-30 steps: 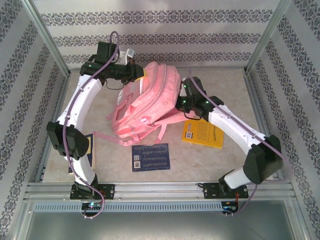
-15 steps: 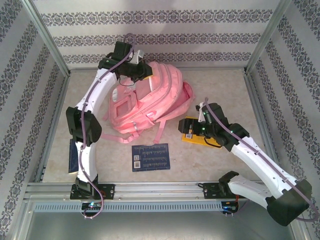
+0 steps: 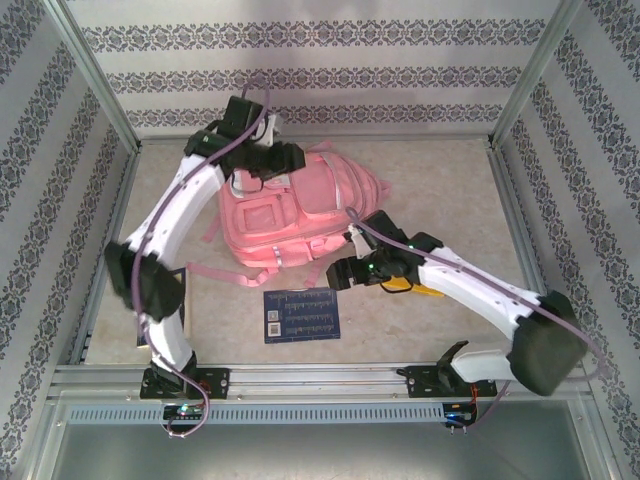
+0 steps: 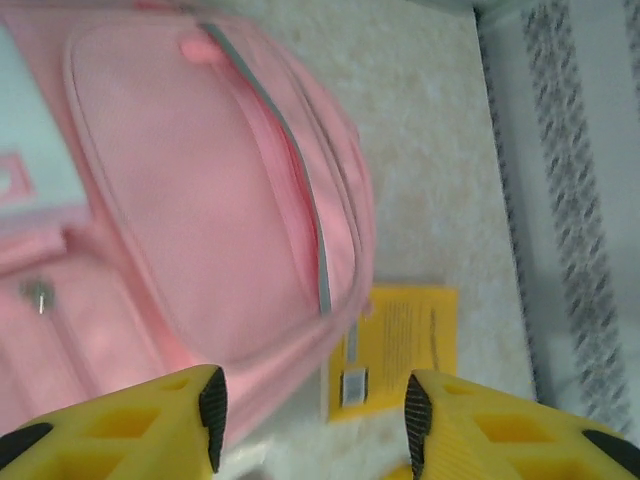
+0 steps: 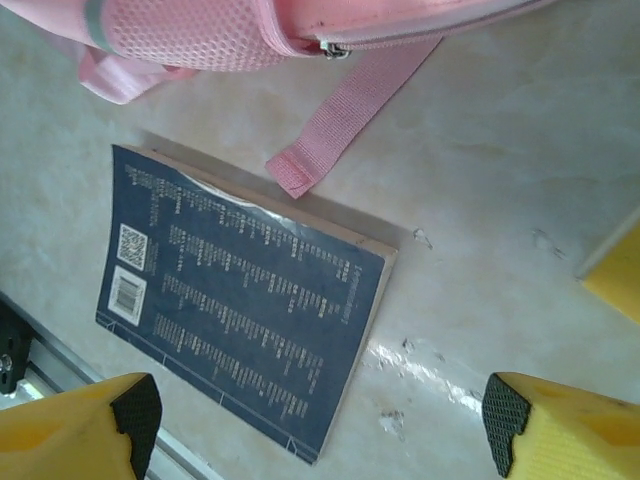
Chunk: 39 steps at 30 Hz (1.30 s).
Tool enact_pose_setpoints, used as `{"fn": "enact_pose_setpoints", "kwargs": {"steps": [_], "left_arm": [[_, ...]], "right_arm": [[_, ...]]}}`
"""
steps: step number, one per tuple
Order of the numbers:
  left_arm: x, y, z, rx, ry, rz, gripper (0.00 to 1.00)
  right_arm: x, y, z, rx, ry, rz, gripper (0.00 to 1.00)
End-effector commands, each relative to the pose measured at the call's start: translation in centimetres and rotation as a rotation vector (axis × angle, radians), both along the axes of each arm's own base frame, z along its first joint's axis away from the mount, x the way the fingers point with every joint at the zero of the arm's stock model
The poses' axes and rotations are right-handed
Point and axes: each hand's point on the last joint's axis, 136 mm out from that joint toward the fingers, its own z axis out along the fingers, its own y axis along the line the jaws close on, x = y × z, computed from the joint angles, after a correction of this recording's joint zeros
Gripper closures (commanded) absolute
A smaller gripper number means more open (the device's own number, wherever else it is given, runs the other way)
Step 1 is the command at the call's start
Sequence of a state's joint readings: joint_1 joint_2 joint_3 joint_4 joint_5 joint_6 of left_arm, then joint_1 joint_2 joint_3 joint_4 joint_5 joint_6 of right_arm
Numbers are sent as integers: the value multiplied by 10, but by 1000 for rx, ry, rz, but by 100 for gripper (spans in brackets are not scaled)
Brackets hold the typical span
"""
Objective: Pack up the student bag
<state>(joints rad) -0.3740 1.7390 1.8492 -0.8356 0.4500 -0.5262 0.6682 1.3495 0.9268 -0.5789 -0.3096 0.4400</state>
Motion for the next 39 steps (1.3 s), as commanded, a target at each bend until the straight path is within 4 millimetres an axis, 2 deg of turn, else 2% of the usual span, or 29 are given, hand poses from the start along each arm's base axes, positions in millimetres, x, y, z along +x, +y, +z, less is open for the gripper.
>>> {"fn": "enact_pose_setpoints", "kwargs": {"steps": [1, 4, 6, 10, 14, 16, 22, 29, 39], "left_arm": [[-61, 10, -7, 68, -28, -33, 55], [-108, 18, -40, 4, 39, -30, 65], [-138, 17, -72, -47, 122, -46, 65], [-194, 12, -139, -33, 258, -88, 66], [-226, 21, -189, -34, 363, -65, 67], [-238, 24, -207, -34, 408, -60, 68], [-267, 24, -235, 6, 474, -101, 69], [-290, 22, -256, 59, 532, -159, 69], [-279, 27, -277, 200, 535, -130, 68]], "right_arm": [[14, 24, 0, 56, 2, 36, 16], [28, 38, -10, 61, 18, 37, 16], [36, 48, -19, 72, 48, 40, 16], [44, 69, -39, 101, 129, 57, 17], [45, 78, -53, 109, 182, 73, 19], [42, 77, -58, 107, 201, 74, 19], [28, 65, -65, 102, 227, 64, 20], [11, 54, -72, 128, 264, 55, 21], [-16, 51, -78, 167, 350, 105, 24]]}}
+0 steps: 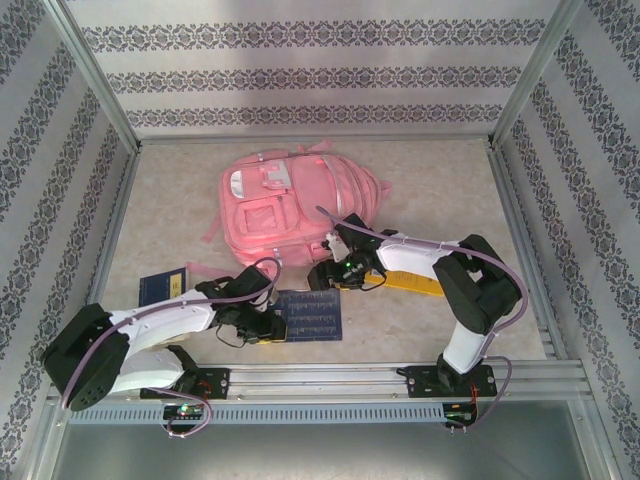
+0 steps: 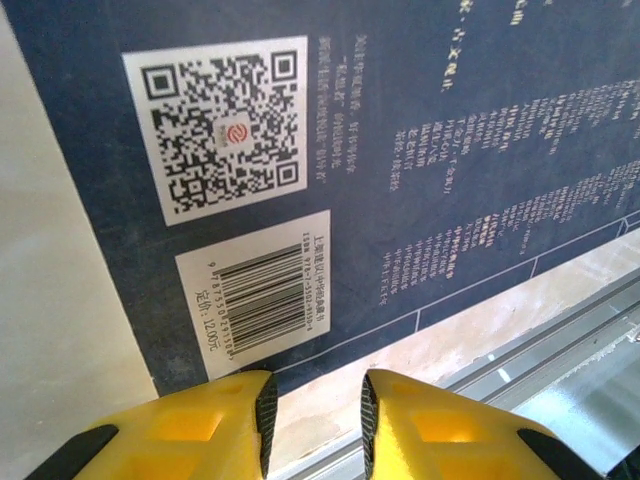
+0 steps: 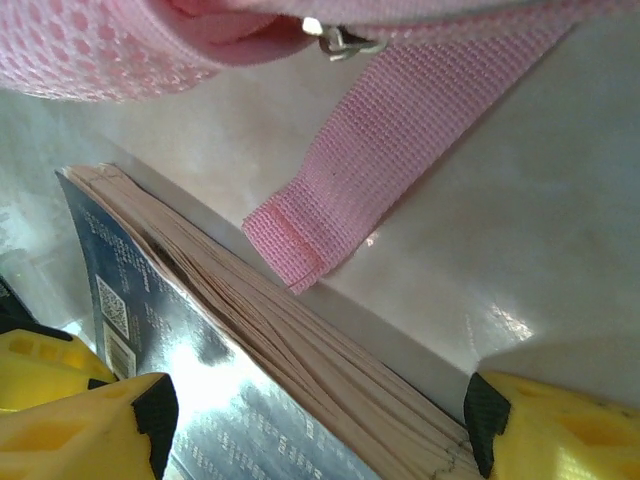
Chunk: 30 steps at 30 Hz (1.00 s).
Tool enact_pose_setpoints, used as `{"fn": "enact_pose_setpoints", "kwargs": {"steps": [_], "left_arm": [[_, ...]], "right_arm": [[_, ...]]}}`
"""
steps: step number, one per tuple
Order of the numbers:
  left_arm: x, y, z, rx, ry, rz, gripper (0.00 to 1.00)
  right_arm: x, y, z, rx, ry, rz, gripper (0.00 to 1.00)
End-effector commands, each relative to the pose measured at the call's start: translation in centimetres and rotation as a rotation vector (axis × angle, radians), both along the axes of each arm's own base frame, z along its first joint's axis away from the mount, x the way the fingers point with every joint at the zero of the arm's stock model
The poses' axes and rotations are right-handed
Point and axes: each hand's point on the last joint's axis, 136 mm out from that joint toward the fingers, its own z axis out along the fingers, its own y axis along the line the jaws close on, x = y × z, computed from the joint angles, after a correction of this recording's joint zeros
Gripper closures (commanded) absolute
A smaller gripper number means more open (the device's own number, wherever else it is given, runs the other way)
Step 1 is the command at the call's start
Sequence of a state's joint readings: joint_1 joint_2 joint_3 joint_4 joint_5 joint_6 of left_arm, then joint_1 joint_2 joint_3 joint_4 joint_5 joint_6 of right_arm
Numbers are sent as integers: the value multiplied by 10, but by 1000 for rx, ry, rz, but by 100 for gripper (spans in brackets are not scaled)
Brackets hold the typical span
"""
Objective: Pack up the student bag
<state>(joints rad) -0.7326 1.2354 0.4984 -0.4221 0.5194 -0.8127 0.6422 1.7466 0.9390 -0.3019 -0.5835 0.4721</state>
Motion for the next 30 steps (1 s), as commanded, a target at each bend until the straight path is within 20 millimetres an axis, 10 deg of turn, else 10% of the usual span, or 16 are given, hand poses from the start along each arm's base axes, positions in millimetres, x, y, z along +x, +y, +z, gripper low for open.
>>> {"fn": "enact_pose_setpoints", "kwargs": {"steps": [1, 13, 25, 30], "left_arm": [[10, 7, -13, 93, -39, 2, 68], [6, 18, -27, 157, -30, 14, 71], [9, 17, -24, 158, -38, 26, 72], [16, 15, -14, 160, -66, 22, 72]], "right_arm": [[-29, -1, 2, 41, 95, 49, 25], [-31, -20, 10, -28, 65, 32, 40], [-43, -18, 25, 64, 91, 31, 93], [-43, -20, 26, 55, 77, 32, 99]]}}
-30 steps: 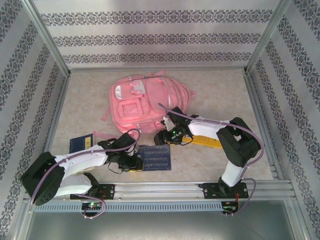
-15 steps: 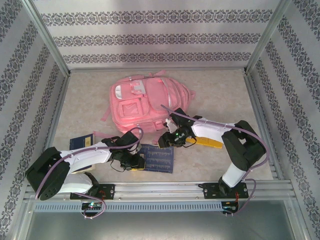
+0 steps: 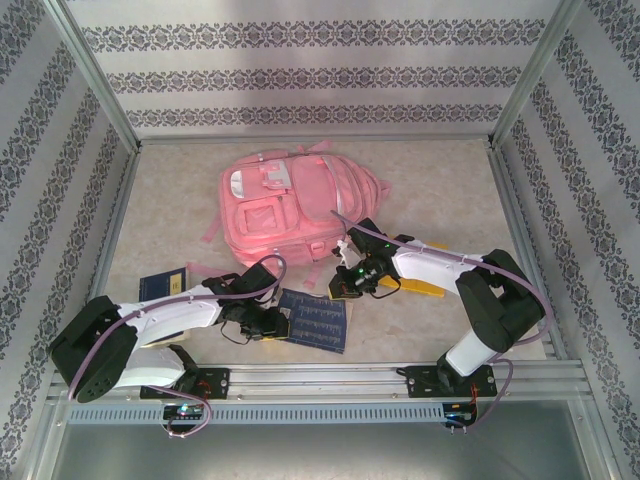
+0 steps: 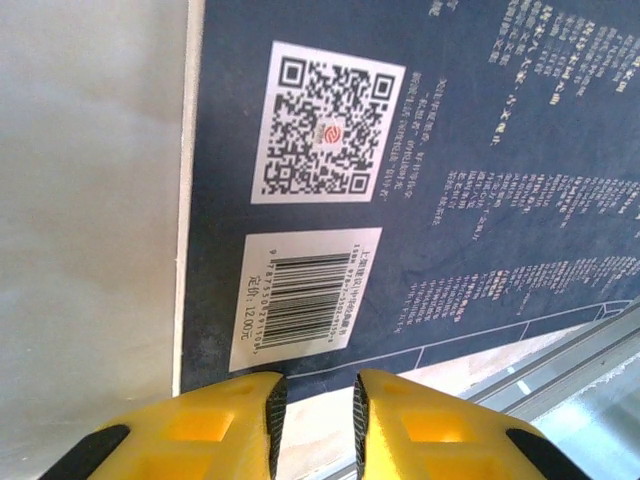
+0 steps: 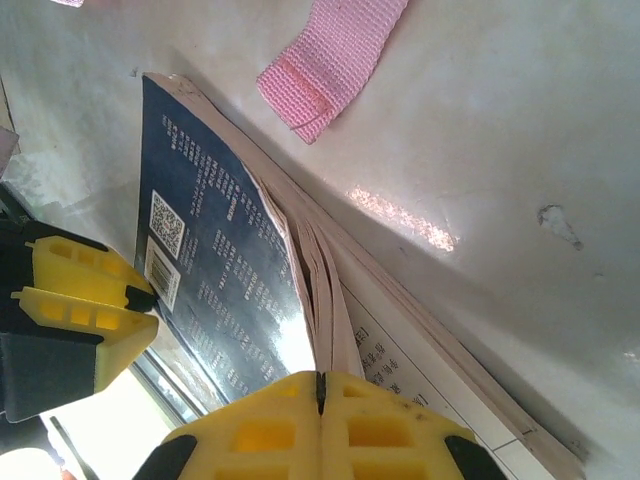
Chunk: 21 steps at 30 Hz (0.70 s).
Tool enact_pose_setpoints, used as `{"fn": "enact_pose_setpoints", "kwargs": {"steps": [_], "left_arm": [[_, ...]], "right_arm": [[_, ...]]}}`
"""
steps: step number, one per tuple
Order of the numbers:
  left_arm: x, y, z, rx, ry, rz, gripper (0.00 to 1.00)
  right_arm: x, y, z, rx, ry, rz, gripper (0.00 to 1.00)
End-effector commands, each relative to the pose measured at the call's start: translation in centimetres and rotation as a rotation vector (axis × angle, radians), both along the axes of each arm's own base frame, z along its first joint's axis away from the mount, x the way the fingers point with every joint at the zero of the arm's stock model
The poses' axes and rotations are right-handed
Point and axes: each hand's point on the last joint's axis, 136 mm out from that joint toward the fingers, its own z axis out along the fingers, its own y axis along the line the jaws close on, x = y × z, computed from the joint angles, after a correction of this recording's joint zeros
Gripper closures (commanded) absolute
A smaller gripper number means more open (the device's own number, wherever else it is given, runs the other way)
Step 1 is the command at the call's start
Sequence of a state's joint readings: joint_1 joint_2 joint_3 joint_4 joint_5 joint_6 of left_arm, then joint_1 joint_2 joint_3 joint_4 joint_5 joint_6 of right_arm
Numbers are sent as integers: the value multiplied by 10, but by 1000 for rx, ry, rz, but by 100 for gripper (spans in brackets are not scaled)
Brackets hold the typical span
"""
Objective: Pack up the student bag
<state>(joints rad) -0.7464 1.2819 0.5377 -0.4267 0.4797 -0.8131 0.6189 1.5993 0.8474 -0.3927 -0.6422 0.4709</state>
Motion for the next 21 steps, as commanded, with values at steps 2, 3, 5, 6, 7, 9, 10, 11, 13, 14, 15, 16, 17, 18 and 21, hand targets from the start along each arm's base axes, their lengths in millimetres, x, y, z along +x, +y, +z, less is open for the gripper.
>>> {"fn": "enact_pose_setpoints", "kwargs": {"steps": [2, 3, 5, 6, 7, 9, 10, 11, 13, 14, 15, 16, 17, 18, 21], "left_arm": [[9, 18, -13, 124, -49, 24, 72], [9, 18, -14, 124, -47, 21, 73], [8, 18, -15, 128, -43, 16, 73], [9, 18, -15, 132, -45, 14, 73], [9, 20, -15, 140, -53, 6, 73], [13, 21, -13, 152, -70, -15, 73], [14, 21, -13, 159, -77, -30, 73], [15, 21, -12, 162, -84, -54, 74], [18, 23, -13, 192, -93, -97, 75], [19, 23, -13, 207, -94, -116, 75], [20, 23, -14, 216, -93, -129, 76], [21, 22, -15, 220, -91, -138, 77], [22, 21, -17, 222, -86, -143, 77], [23, 20, -17, 221, -84, -146, 77], [25, 18, -19, 217, -85, -141, 78]], "right_arm": [[-11, 2, 8, 30, 9, 27, 90], [-11, 2, 8, 32, 10, 28, 80], [-11, 0, 5, 8, 16, 32, 64], [-11, -1, 3, -8, 15, 42, 62], [-12, -3, -1, -43, 18, 55, 57], [-12, -10, -11, -138, 1, 82, 47], [-11, -14, -16, -180, -13, 97, 43], [-12, -15, -19, -206, -13, 116, 40], [-12, -14, -25, -244, -18, 141, 34], [-11, -13, -28, -264, -16, 153, 32], [-11, -13, -30, -284, -16, 165, 31], [-12, -11, -32, -301, -19, 180, 30], [-14, -8, -34, -305, -19, 198, 31], [-16, -5, -33, -297, -14, 210, 32], [-25, 8, -31, -233, 21, 238, 40]]}}
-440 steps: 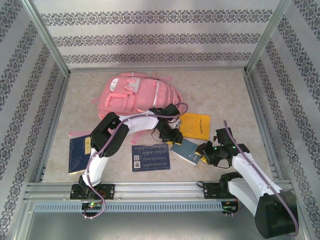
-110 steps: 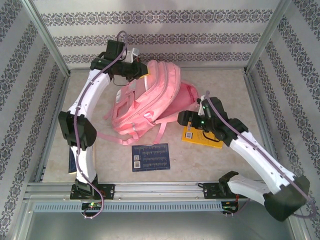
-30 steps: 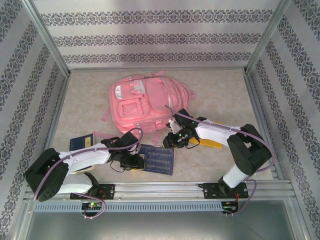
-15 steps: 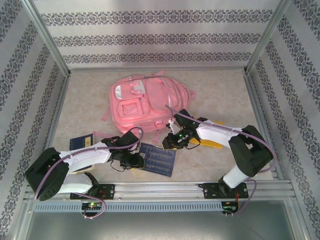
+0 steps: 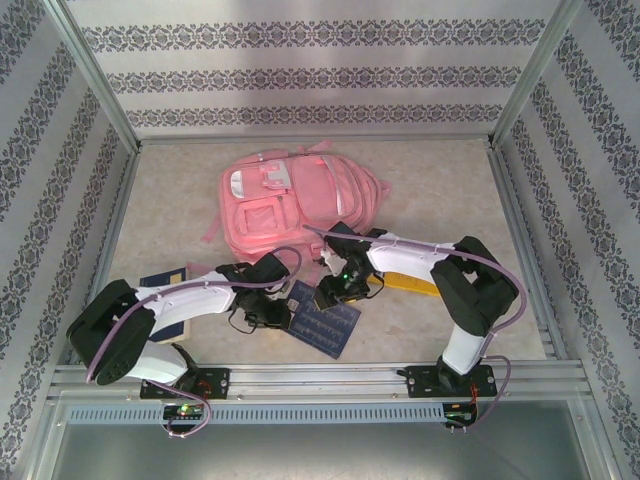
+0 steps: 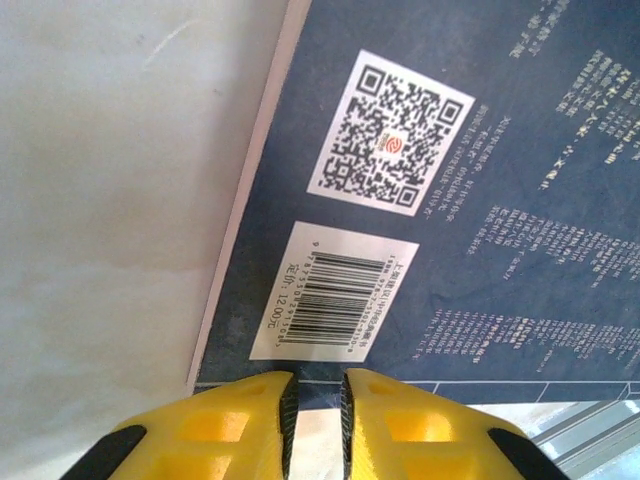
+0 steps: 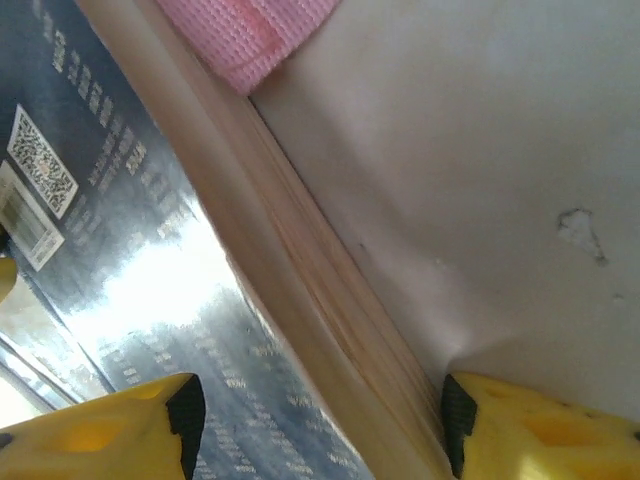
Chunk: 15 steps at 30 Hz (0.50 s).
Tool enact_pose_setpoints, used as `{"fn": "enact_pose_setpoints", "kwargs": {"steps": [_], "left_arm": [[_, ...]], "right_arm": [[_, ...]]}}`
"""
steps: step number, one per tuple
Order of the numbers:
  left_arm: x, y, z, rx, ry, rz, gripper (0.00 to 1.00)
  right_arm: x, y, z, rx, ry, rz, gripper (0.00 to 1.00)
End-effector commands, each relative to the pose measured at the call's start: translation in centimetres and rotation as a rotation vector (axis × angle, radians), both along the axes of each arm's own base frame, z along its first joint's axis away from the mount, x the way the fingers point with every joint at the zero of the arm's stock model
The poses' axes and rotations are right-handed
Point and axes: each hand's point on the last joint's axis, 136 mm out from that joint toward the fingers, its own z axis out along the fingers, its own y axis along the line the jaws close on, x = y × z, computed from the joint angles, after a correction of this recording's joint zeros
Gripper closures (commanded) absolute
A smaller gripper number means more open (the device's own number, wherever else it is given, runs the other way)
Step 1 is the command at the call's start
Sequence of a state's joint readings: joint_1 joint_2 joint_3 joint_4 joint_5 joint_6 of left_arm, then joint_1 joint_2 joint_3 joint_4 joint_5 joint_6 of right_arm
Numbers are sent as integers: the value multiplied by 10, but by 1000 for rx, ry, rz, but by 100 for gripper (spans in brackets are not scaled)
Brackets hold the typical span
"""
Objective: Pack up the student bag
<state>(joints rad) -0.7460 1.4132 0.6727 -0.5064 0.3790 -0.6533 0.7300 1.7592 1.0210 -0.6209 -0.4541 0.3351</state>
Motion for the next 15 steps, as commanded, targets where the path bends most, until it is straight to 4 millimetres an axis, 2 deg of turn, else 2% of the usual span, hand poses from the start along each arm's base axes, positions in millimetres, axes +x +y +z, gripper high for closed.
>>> {"fn": "enact_pose_setpoints", "kwargs": {"steps": [1, 6, 10, 12, 15], "left_arm": [[0, 18, -17, 102, -11, -17, 79], [1, 15, -22, 89, 1, 1, 80], [6, 12, -17, 73, -4, 14, 80], [11, 11, -11, 59, -10, 29, 78], [18, 12, 5, 27, -26, 61, 64]], "right_arm": [[-16, 11, 1, 46, 60, 52, 44], [-20, 21, 13, 123, 68, 53, 71], [-17, 19, 17, 117, 48, 52, 100], [-15, 18, 22, 120, 31, 48, 100], [-8, 15, 30, 123, 1, 27, 100]]}}
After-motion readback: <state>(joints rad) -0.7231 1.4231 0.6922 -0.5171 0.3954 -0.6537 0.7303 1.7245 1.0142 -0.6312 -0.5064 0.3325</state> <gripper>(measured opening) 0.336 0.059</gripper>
